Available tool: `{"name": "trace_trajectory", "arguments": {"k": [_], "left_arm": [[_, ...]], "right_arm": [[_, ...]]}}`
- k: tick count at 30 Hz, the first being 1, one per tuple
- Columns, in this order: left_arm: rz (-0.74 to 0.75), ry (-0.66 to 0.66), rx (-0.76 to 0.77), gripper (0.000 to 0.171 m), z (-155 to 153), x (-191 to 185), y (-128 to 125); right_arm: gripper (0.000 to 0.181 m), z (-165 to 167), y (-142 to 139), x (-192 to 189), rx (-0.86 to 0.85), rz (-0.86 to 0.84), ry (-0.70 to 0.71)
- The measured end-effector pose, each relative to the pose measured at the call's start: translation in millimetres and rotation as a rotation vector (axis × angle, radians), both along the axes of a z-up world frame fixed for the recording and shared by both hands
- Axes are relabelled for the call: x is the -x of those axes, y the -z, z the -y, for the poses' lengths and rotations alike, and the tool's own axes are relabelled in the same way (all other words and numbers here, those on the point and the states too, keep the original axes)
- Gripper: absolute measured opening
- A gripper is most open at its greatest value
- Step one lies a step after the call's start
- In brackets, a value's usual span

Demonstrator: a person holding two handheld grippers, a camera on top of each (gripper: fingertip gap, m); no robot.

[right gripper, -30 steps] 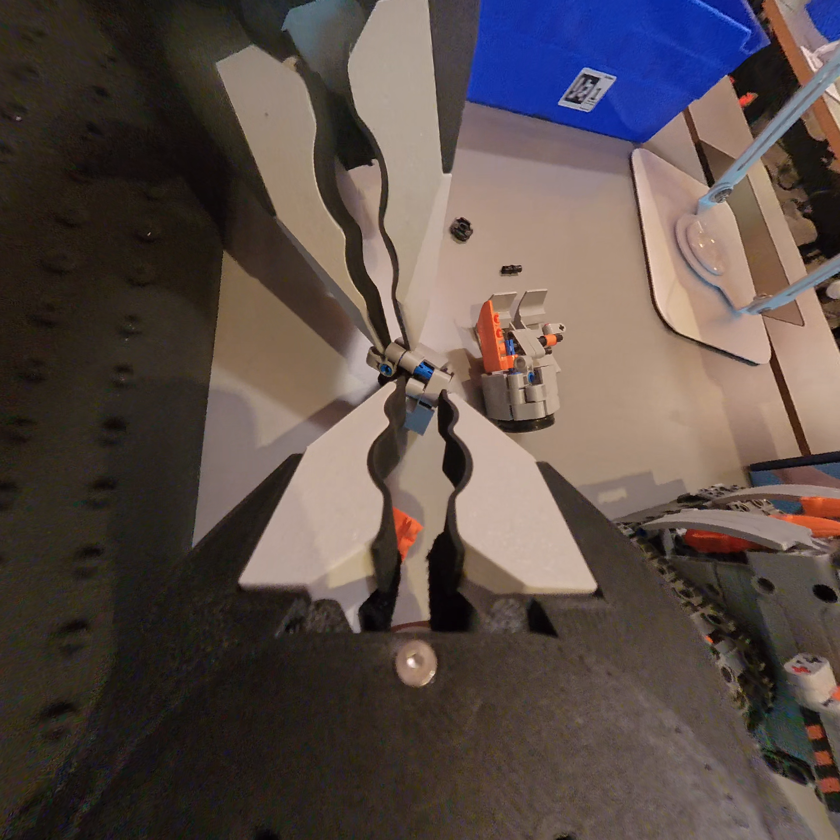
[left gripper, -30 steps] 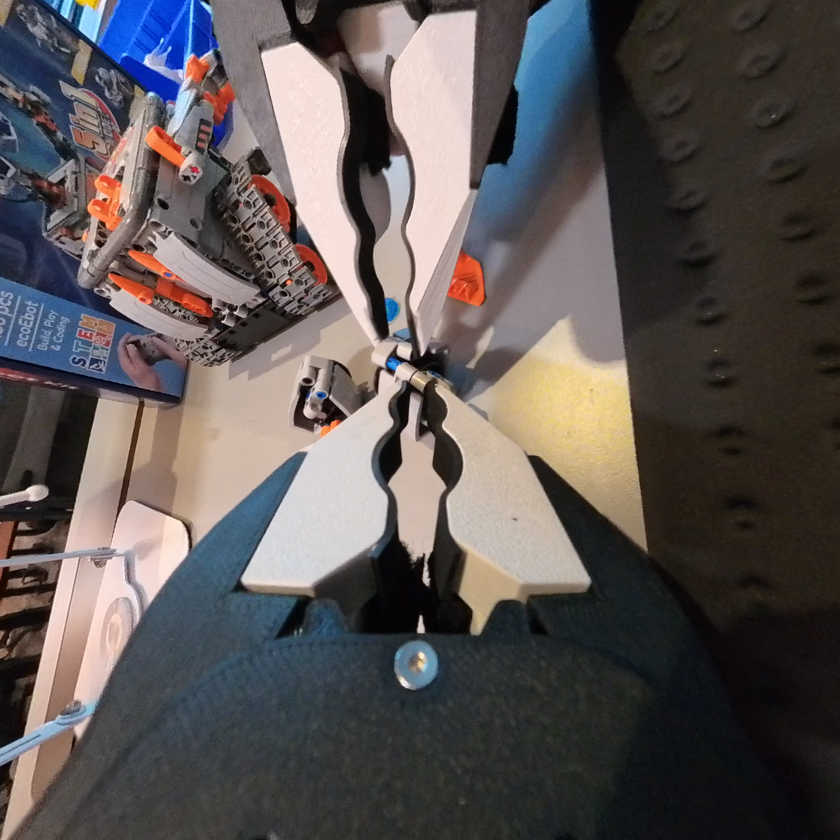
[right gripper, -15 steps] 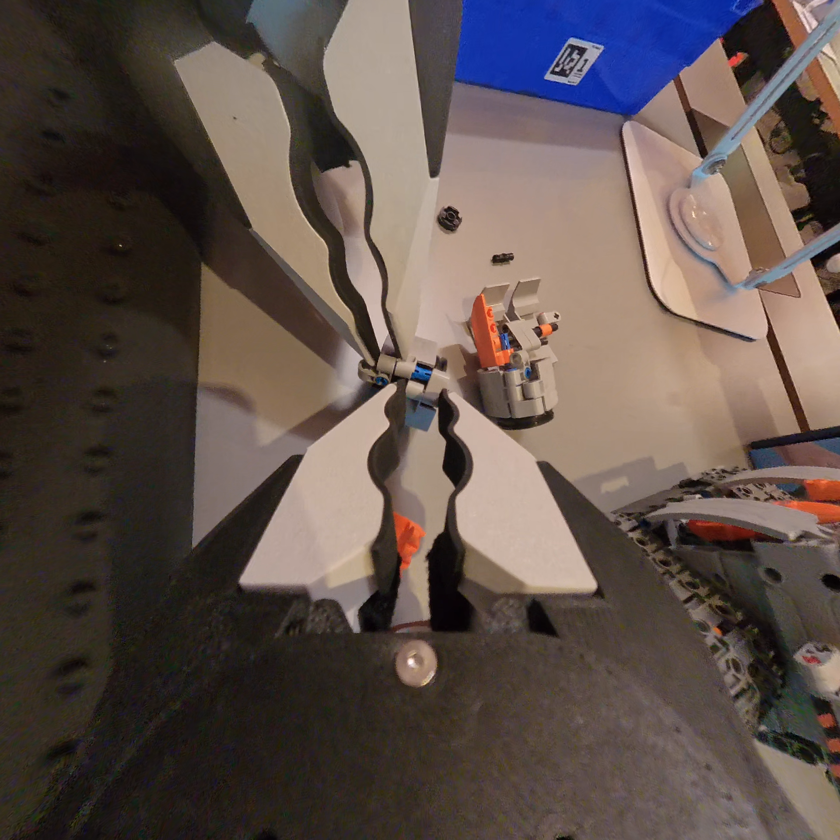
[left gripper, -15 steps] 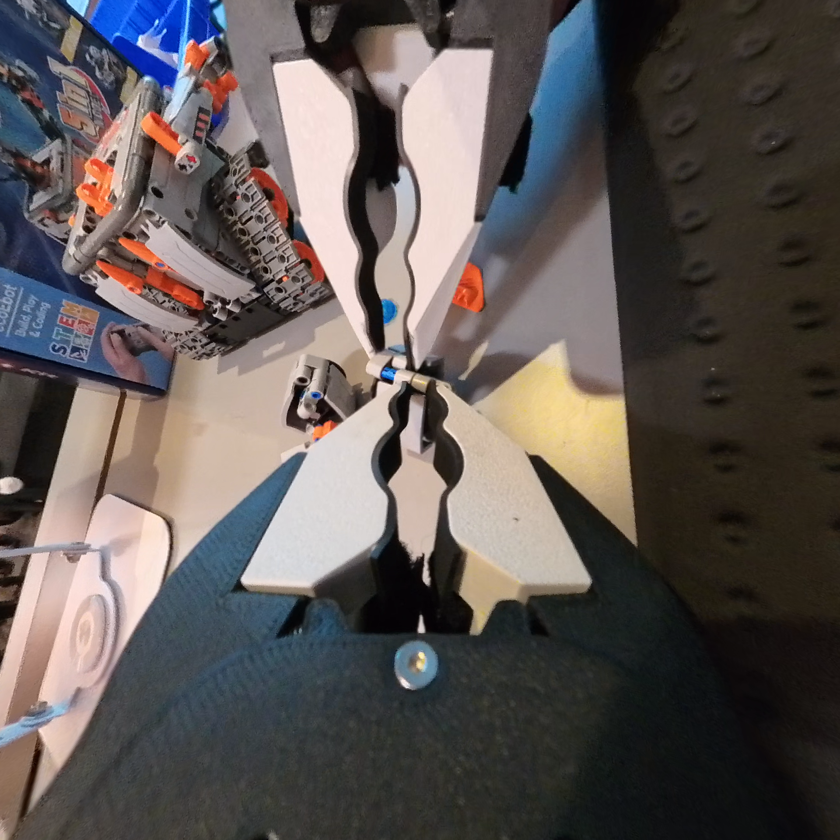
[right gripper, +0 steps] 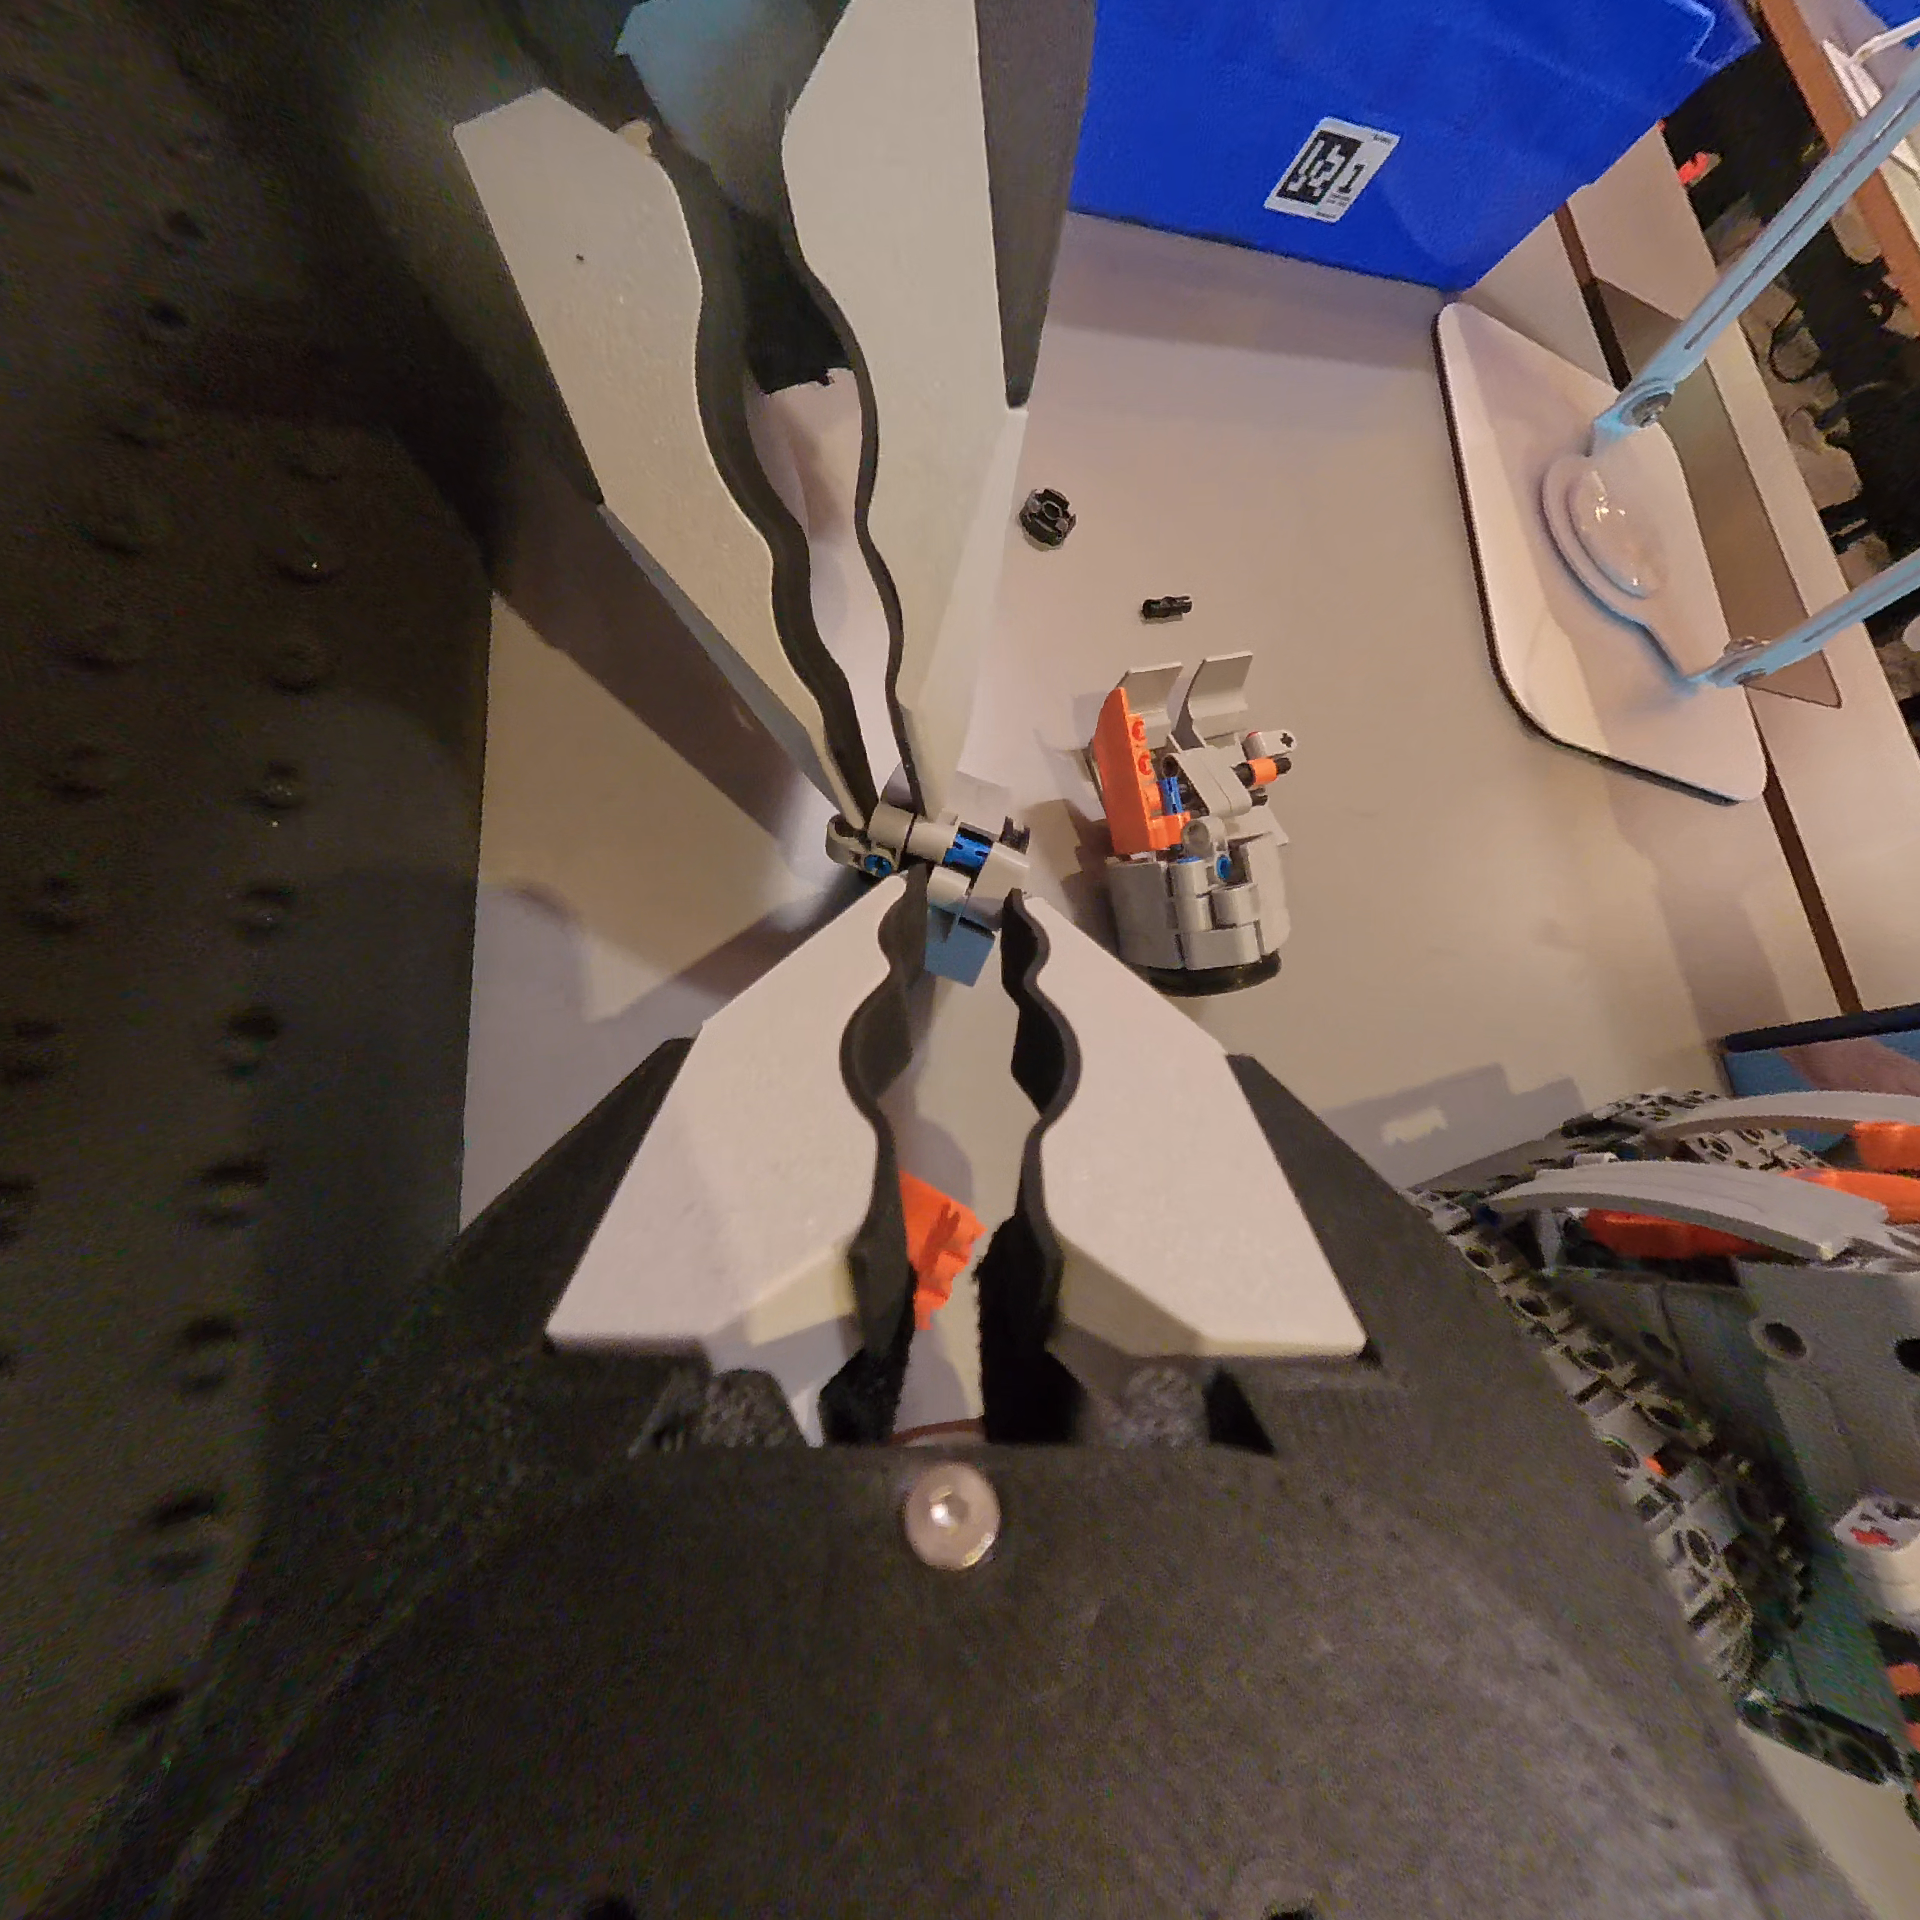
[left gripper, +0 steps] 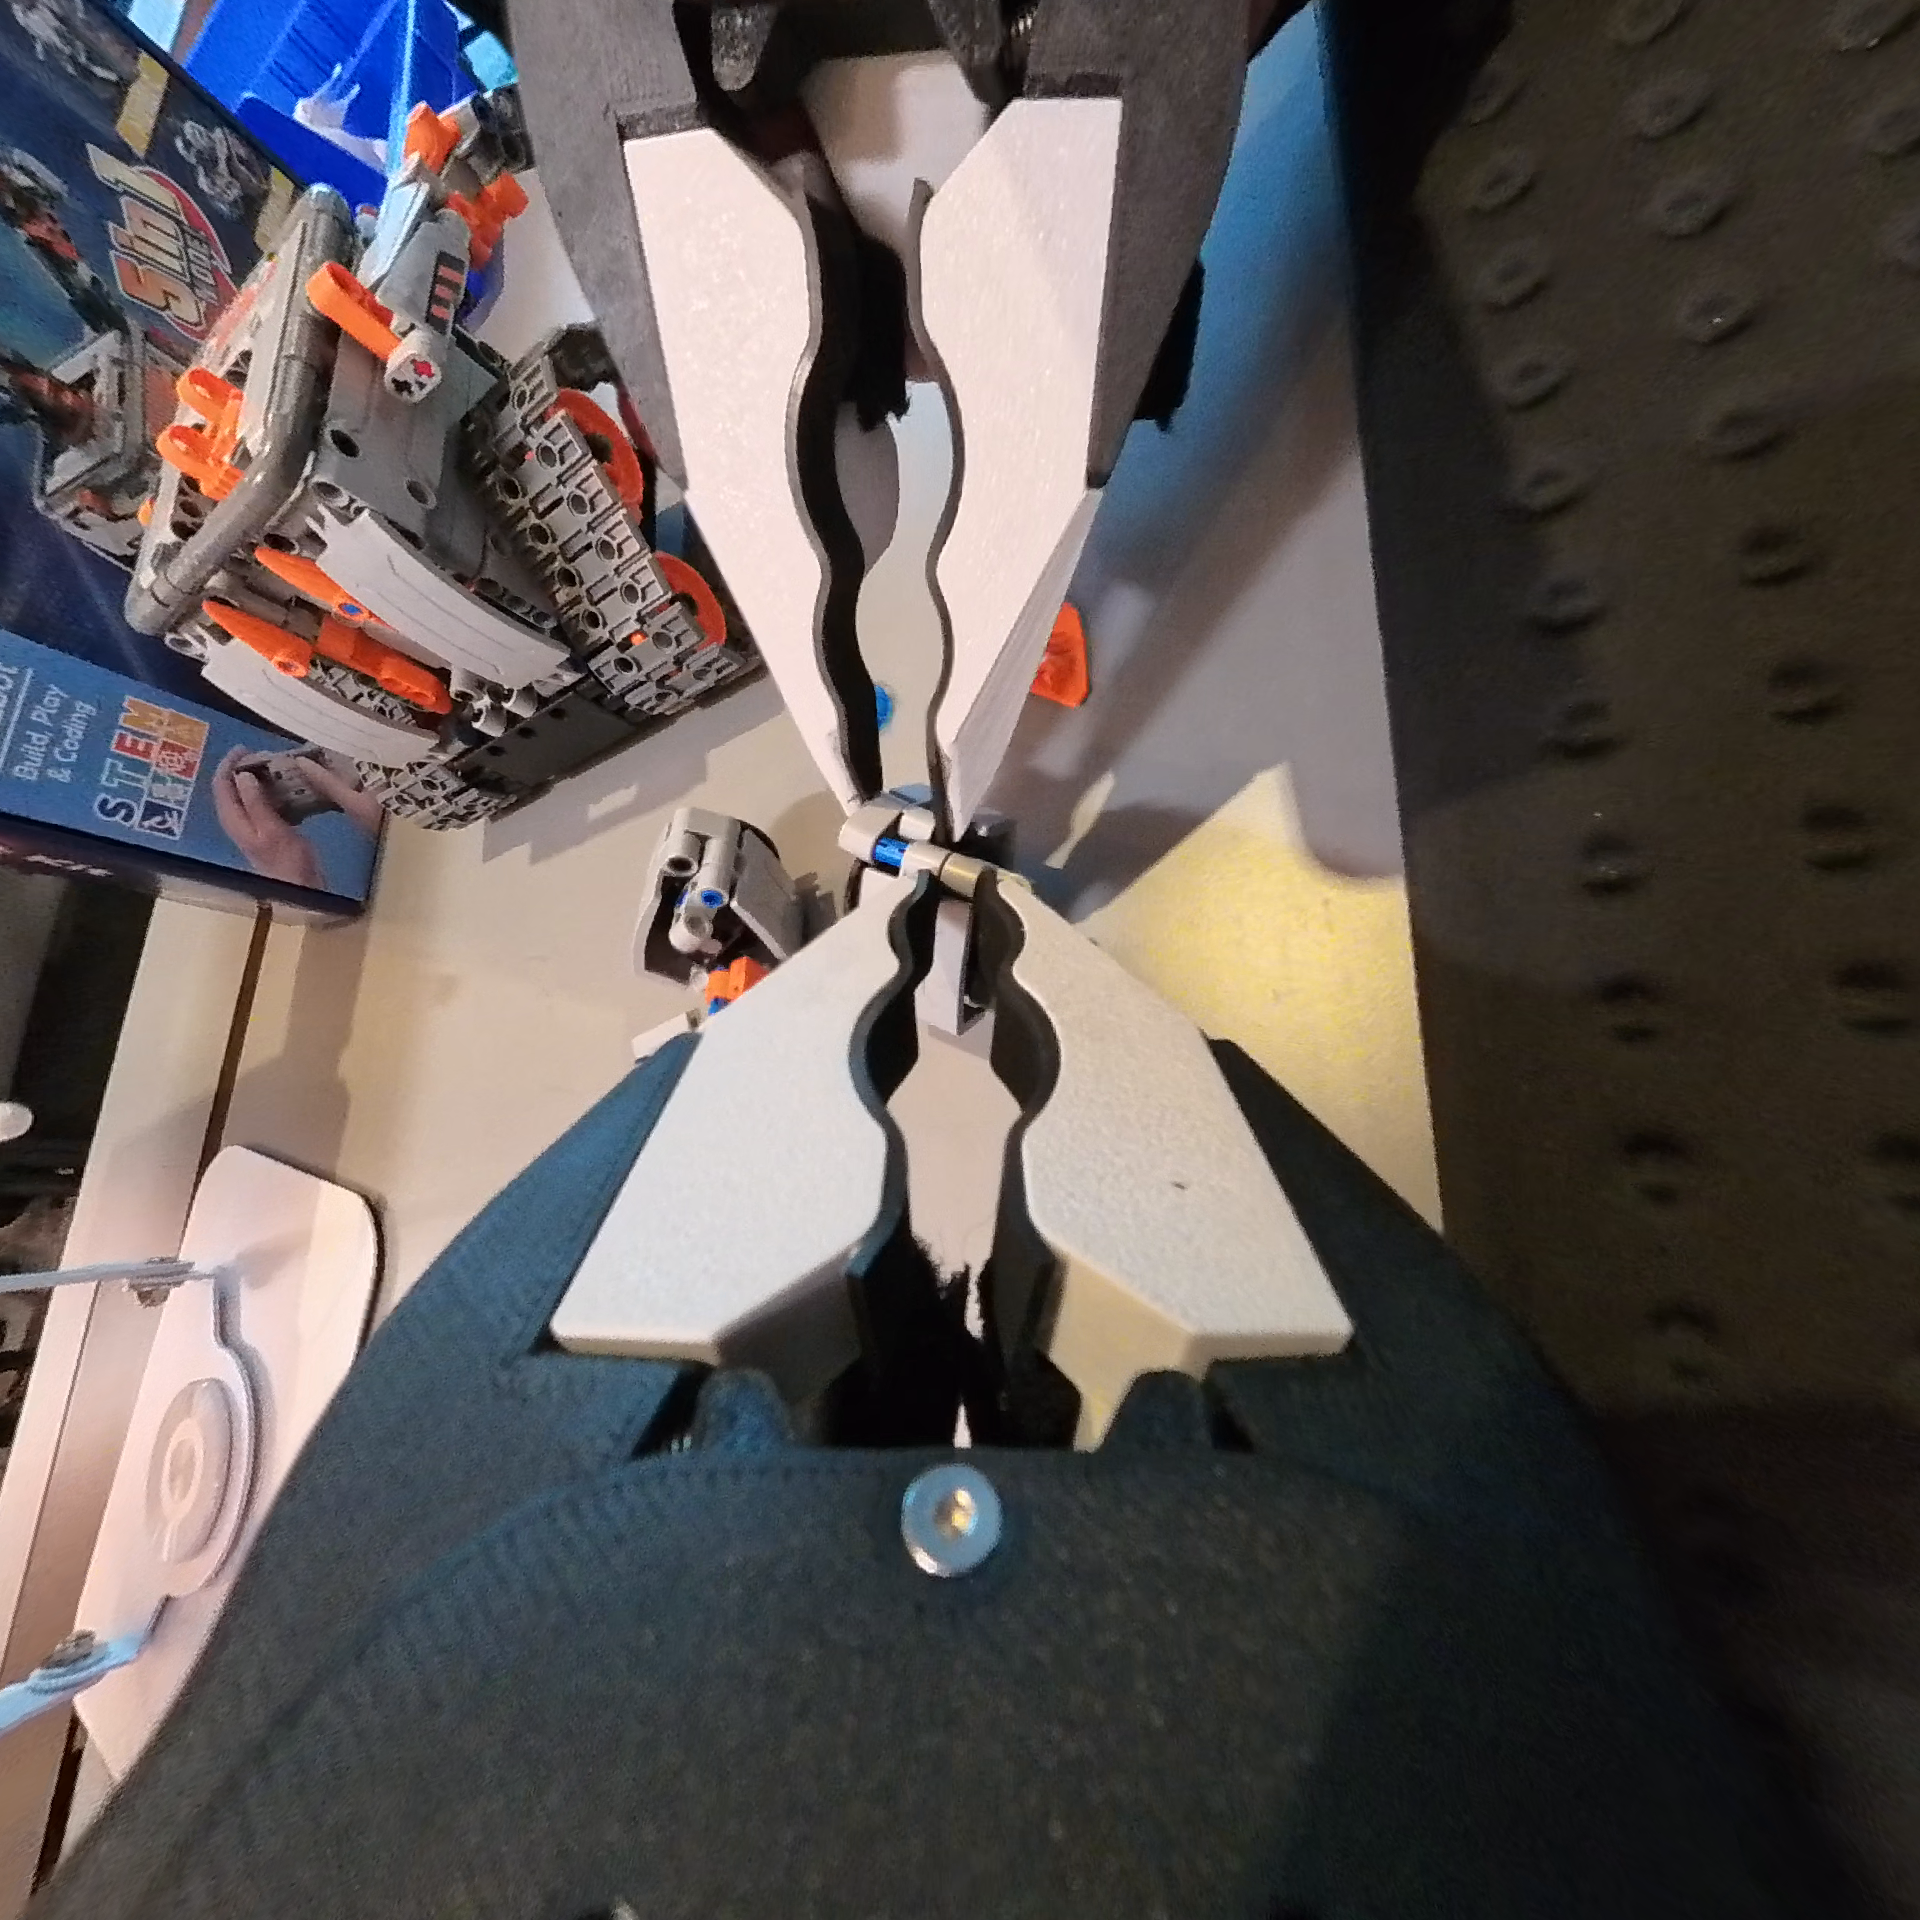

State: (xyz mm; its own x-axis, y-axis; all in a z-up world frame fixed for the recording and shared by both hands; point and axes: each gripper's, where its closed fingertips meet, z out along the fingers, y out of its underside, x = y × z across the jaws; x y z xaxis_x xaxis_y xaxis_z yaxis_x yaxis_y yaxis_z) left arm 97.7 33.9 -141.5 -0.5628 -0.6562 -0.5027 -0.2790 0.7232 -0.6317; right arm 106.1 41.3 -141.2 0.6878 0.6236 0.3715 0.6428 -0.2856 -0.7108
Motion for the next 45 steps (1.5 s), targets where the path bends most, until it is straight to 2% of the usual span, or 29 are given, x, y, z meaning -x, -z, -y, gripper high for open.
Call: {"name": "trace_trajectory", "arguments": {"k": [5, 12, 17, 23, 24, 27, 30, 32, 33, 35, 37, 40, 45], "left_arm": [[0.006, 0.021, -0.007, 0.004, 1.6, 1.3, 0.7], [0.001, 0.094, -0.004, 0.005, 11.0, 6.9, 1.7], [-0.005, 0.122, -0.021, 0.005, 15.0, 10.3, 5.1], [0.056, 0.092, -0.038, 0.005, 6.5, 7.9, -6.3], [0.049, 0.09, -0.016, 0.007, 5.3, 8.2, -8.7], [0.054, 0.029, 0.09, 0.042, -7.2, 4.4, -20.4], [0.04, 0.031, 0.082, 0.06, -6.4, 3.9, -17.9], [0.019, 0.043, 0.076, 0.053, -3.2, 4.6, -14.1], [0.014, 0.06, 0.083, 0.043, -0.6, 6.4, -14.1], [0.048, 0.064, 0.073, 0.034, -1.5, 7.2, -20.0], [0.073, 0.059, 0.047, 0.033, -1.9, 7.1, -22.8], [0.097, 0.032, 0.018, 0.033, -6.0, 4.5, -26.8], [0.102, 0.007, -0.004, 0.033, -10.0, 3.6, -30.0]], "right_arm": [[0.01, 1.4, 0.6, 1.5, 0.008, 0.0, -0.031], [0.01, 11.9, 4.5, 9.8, 0.032, -0.005, -0.154], [0.01, 13.0, 12.1, 13.5, 0.057, 0.012, -0.158], [0.012, 4.7, -1.5, 7.7, 0.009, -0.057, -0.111], [0.012, 4.6, -1.8, 5.3, 0.005, -0.044, -0.109], [0.012, 4.6, -10.8, 3.1, -0.049, -0.013, -0.106], [0.012, 8.4, -33.4, 14.1, -0.146, -0.001, -0.145], [0.012, 9.1, -38.8, 21.1, -0.171, 0.024, -0.159], [0.012, 8.9, -39.4, 22.8, -0.179, 0.047, -0.158], [0.013, 9.6, -43.5, 27.0, -0.2, 0.063, -0.152], [0.013, 10.0, -45.8, 27.8, -0.21, 0.1, -0.14], [0.031, 11.9, -47.0, 31.9, -0.182, 0.072, -0.139], [0.038, 2.7, -46.8, 34.9, -0.206, 0.139, -0.084]]}}
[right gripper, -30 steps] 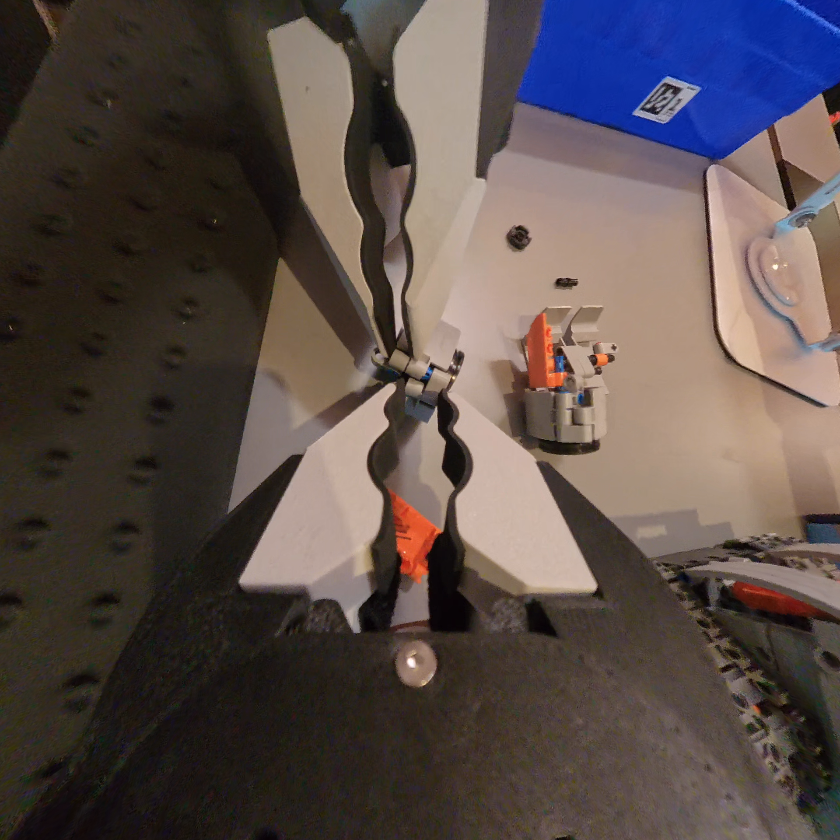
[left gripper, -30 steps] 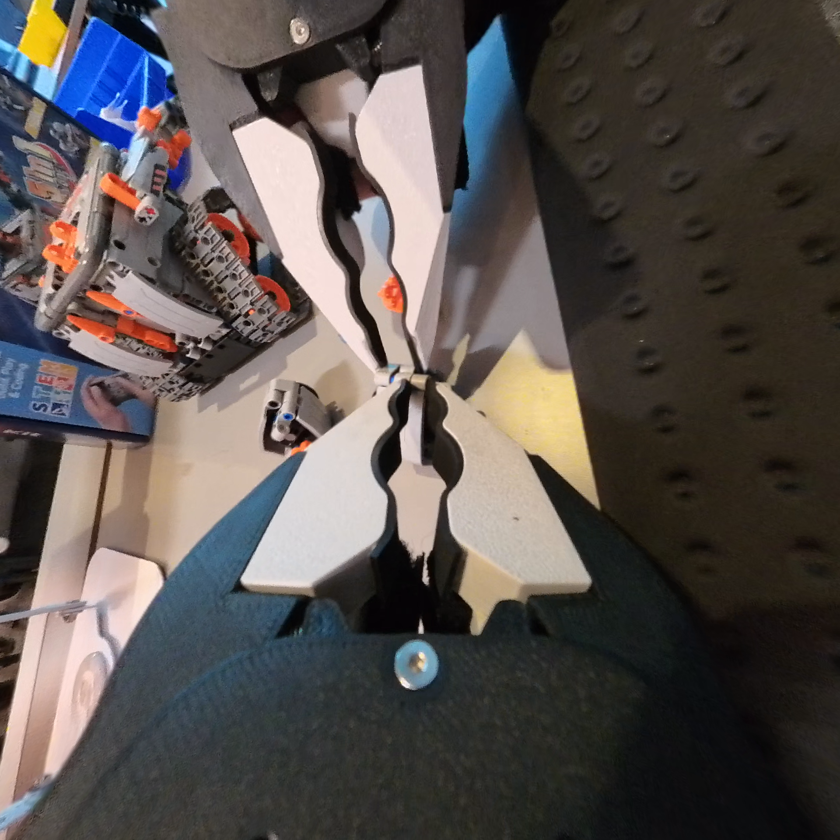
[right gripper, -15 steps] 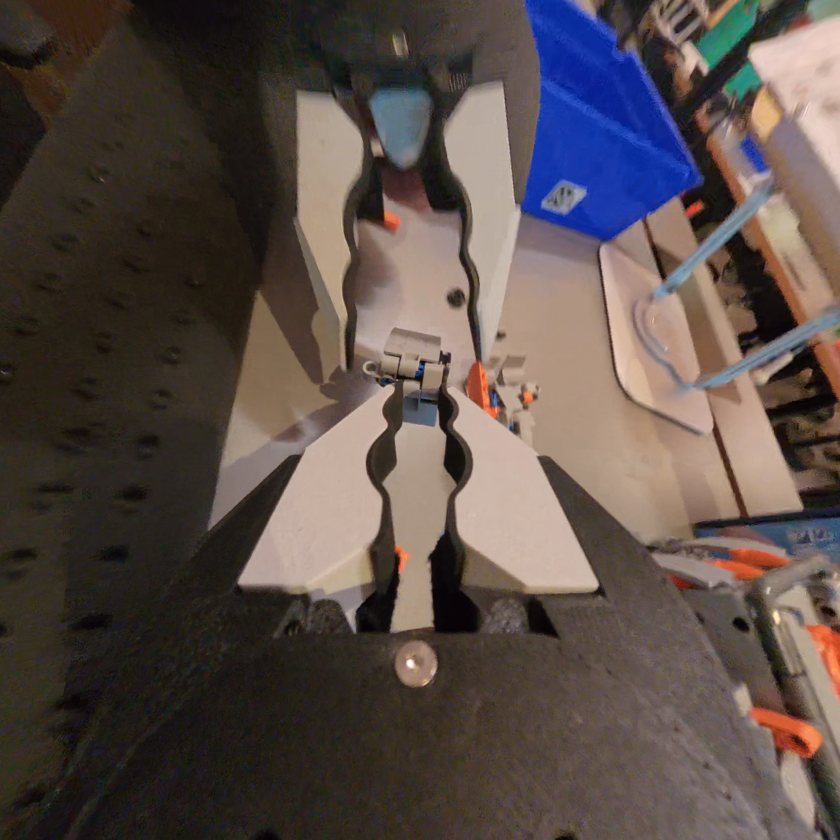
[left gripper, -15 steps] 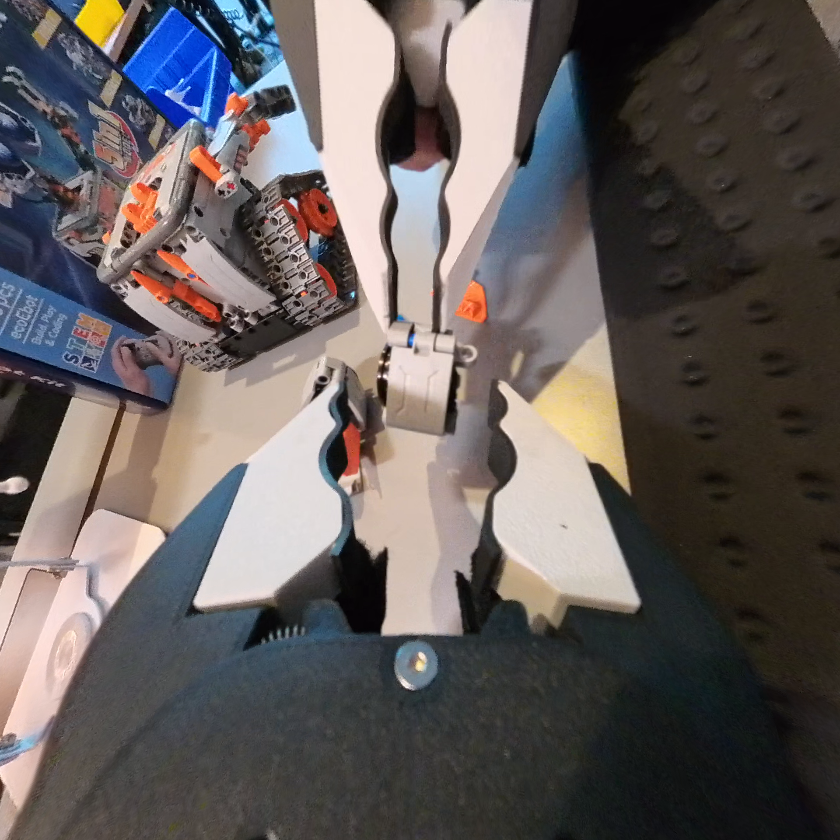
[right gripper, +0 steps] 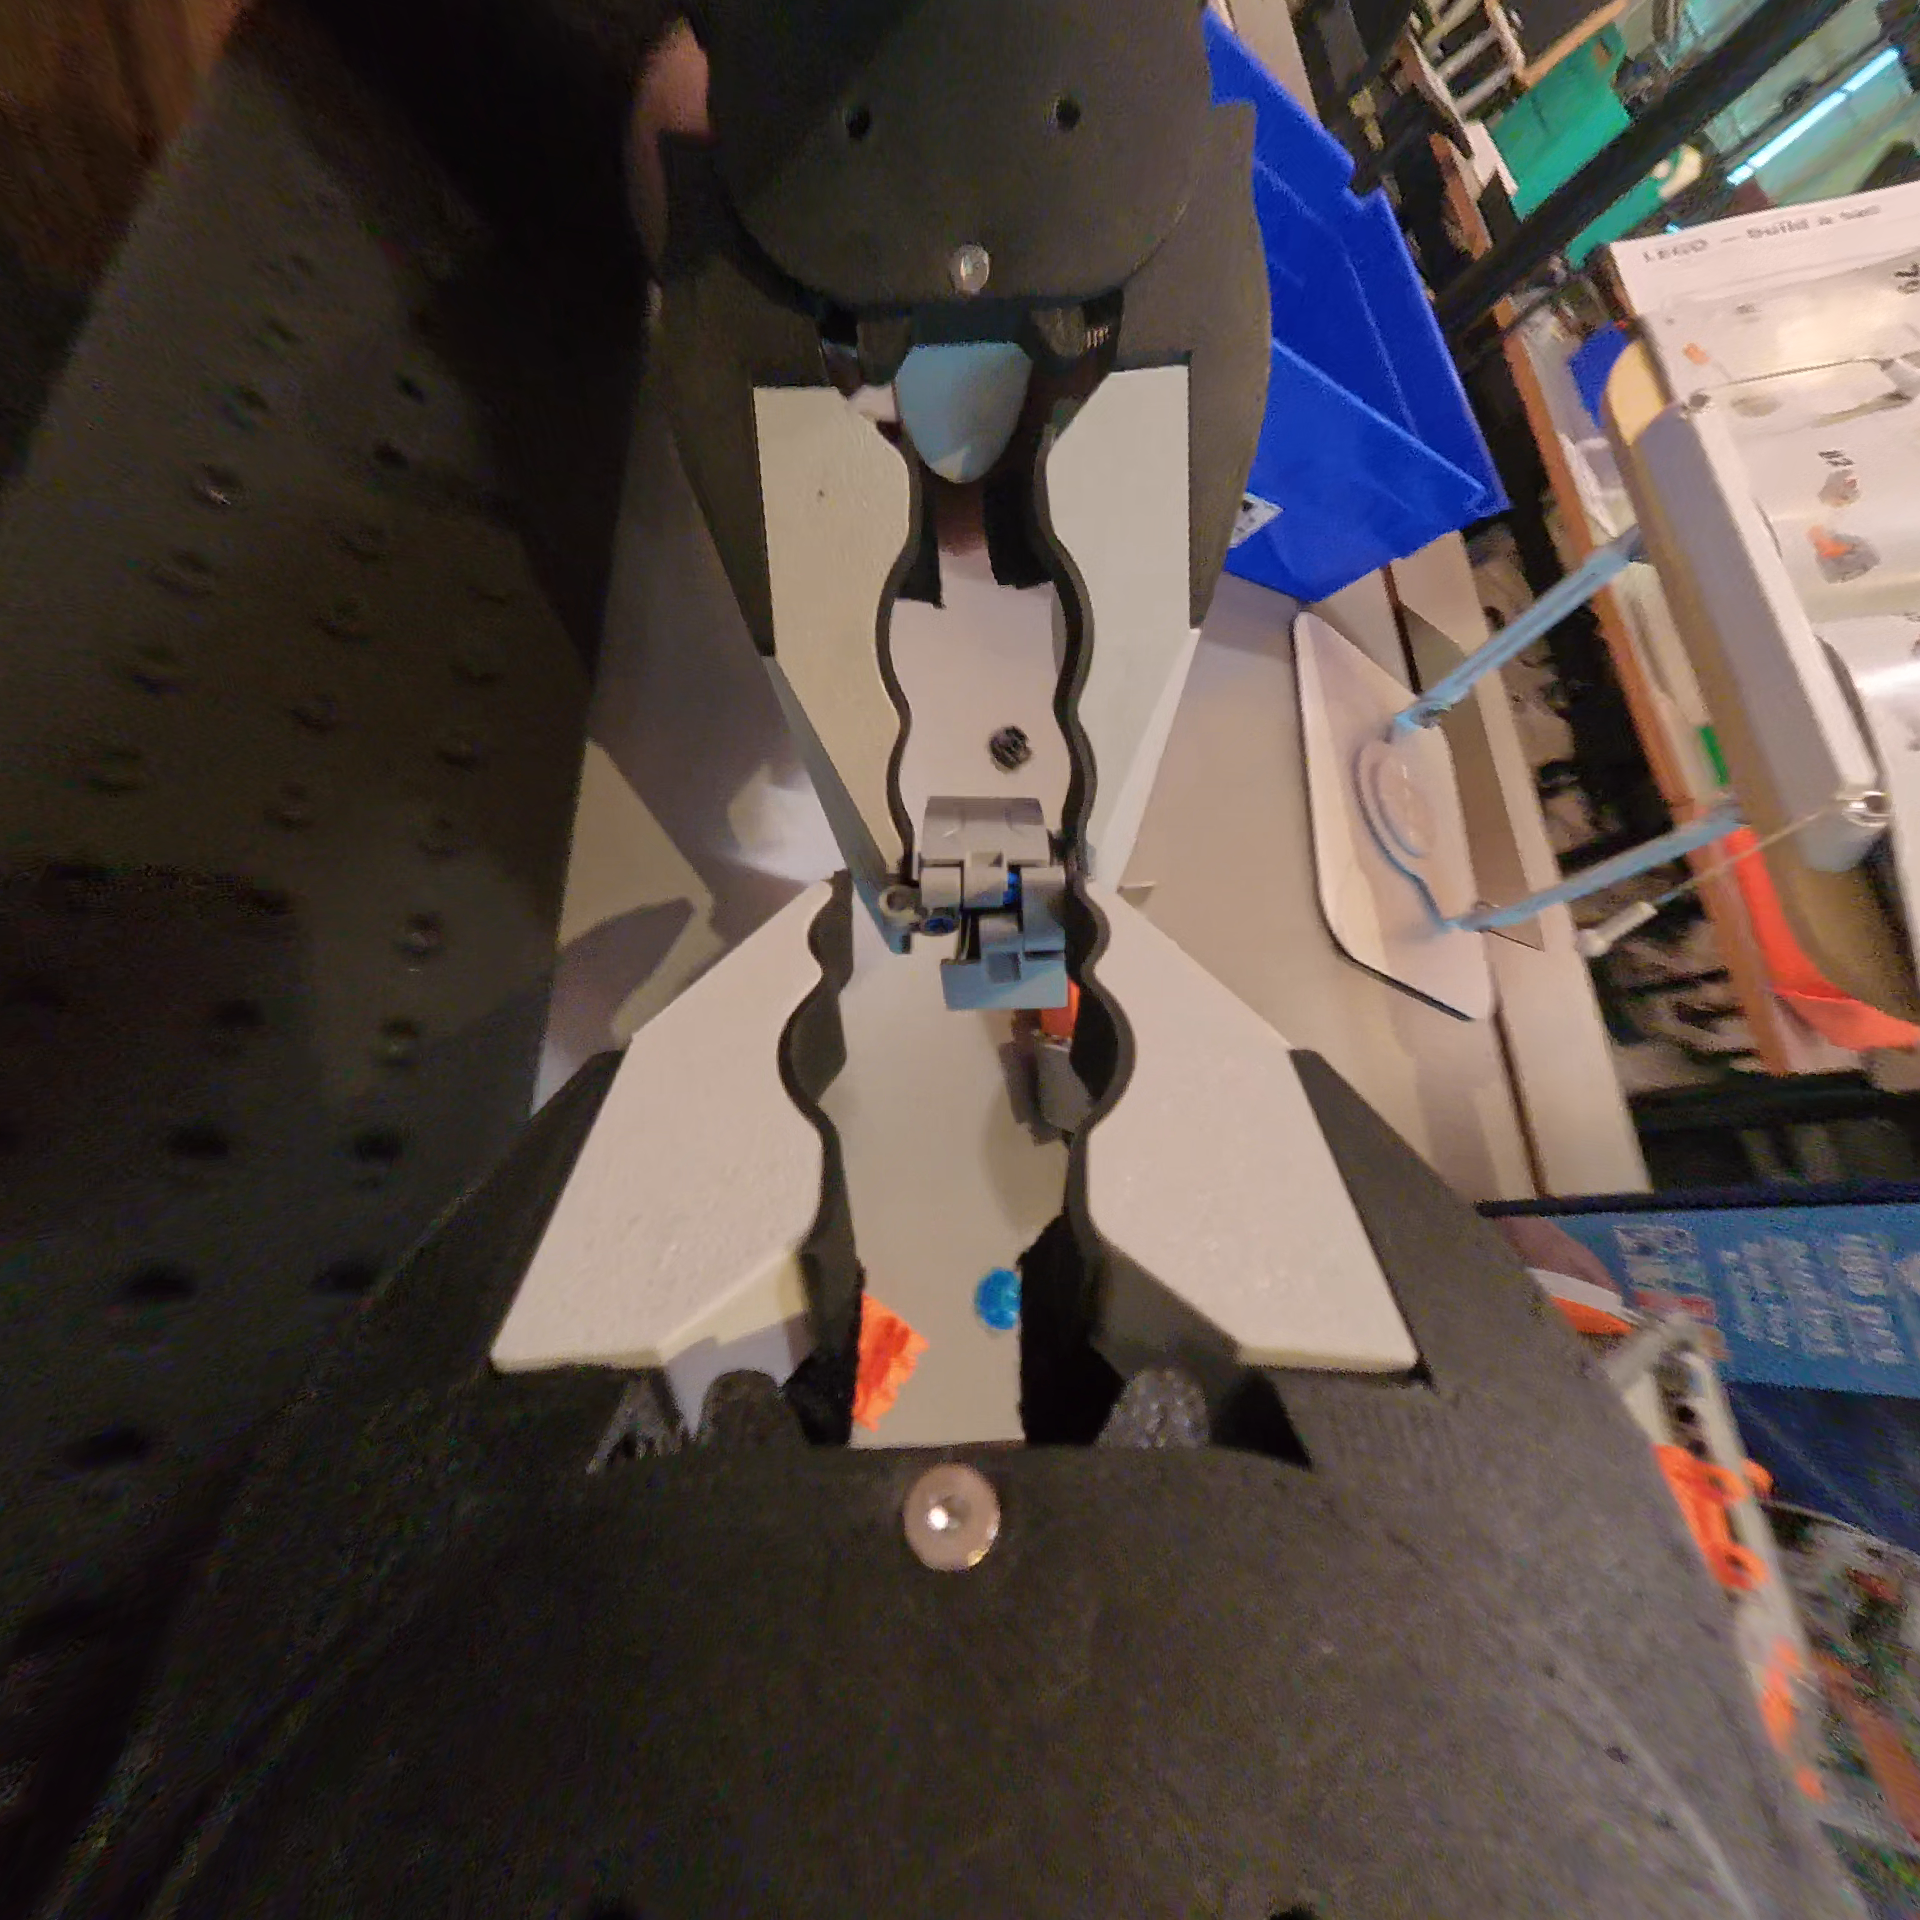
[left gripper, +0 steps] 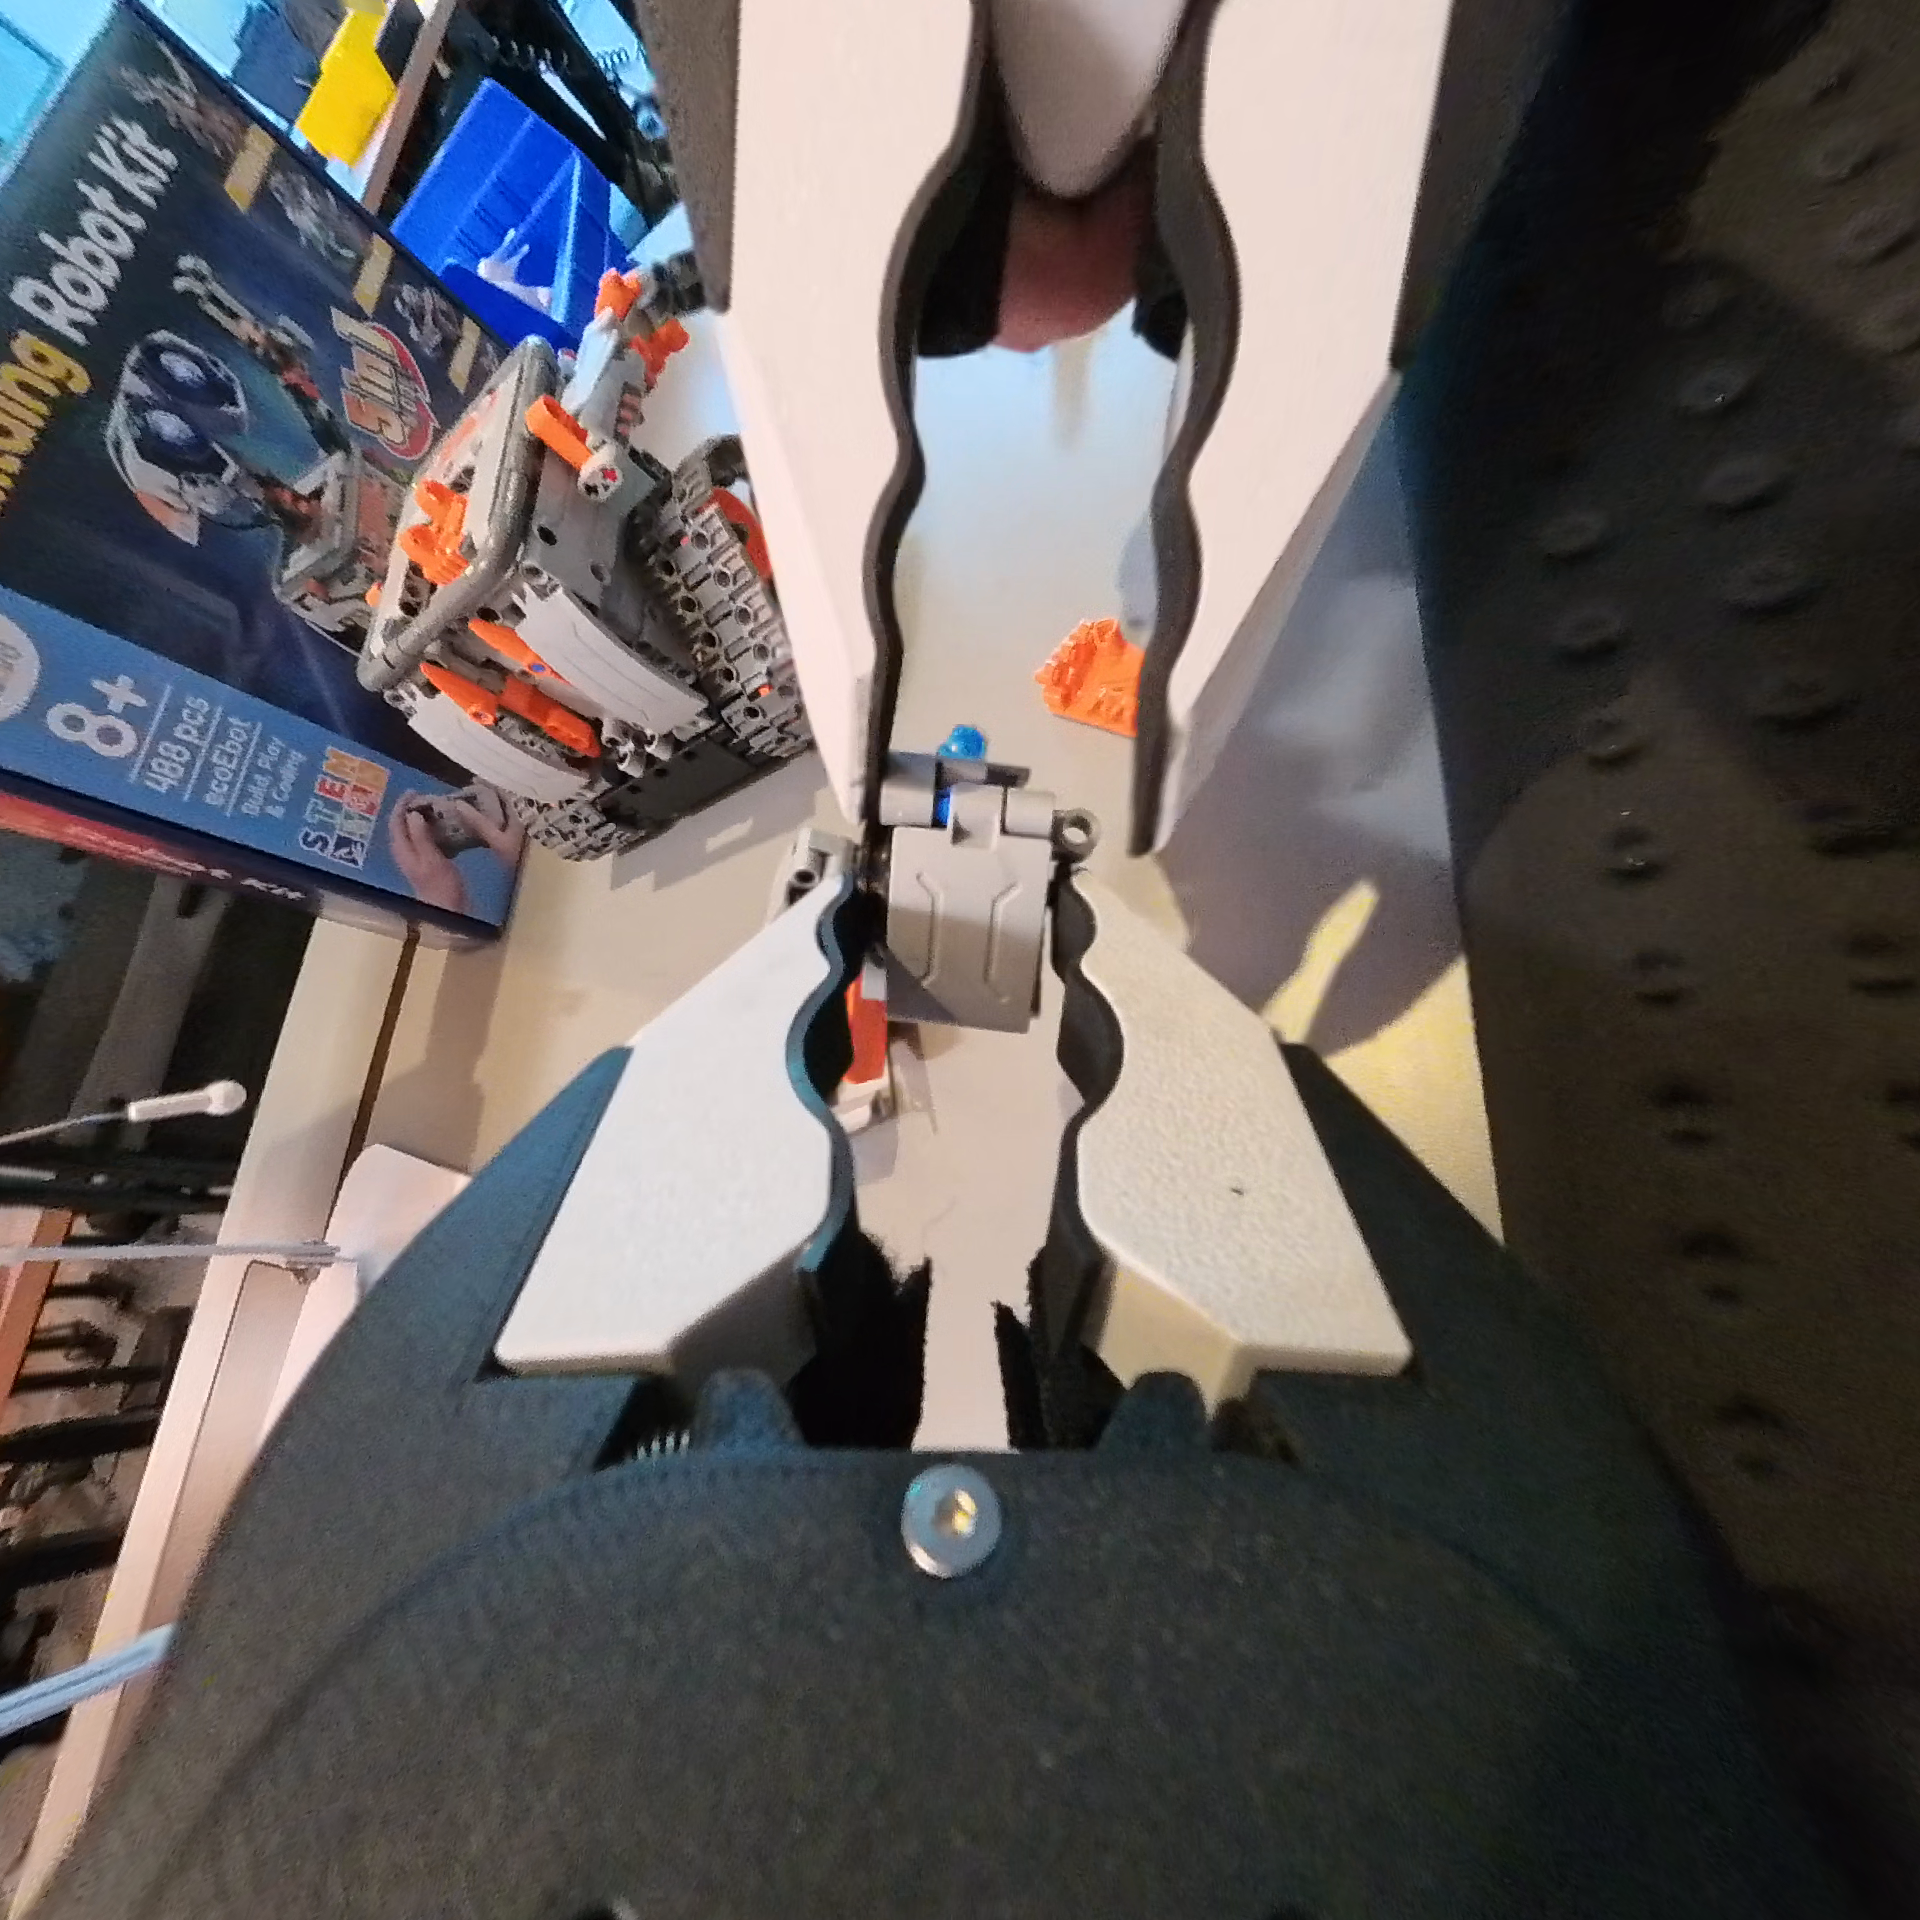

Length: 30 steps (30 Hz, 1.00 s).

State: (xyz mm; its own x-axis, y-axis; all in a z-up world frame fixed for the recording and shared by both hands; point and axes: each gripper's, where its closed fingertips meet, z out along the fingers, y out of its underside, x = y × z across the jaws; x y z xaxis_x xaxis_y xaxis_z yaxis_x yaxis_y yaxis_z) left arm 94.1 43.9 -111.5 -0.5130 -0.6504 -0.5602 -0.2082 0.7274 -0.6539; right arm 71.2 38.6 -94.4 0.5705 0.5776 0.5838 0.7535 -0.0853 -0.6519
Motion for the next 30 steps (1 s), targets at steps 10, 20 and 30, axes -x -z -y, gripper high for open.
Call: {"name": "trace_trajectory", "arguments": {"k": [10, 20, 30], "left_arm": [[-0.014, -0.029, -0.049, 0.033, -4.0, -1.3, 1.9], [-0.053, -0.048, -0.063, 0.031, -7.1, -5.5, 15.9], [0.049, 0.099, 0.498, 0.033, -1.8, 1.5, -51.5]], "right_arm": [[0.024, -5.7, -1.7, -4.1, 0.009, -0.015, 0.051], [0.022, -12.5, 9.6, -4.9, 0.058, 0.018, 0.059], [0.036, -4.5, -58.7, -12.6, -0.044, -0.362, 0.019]]}}
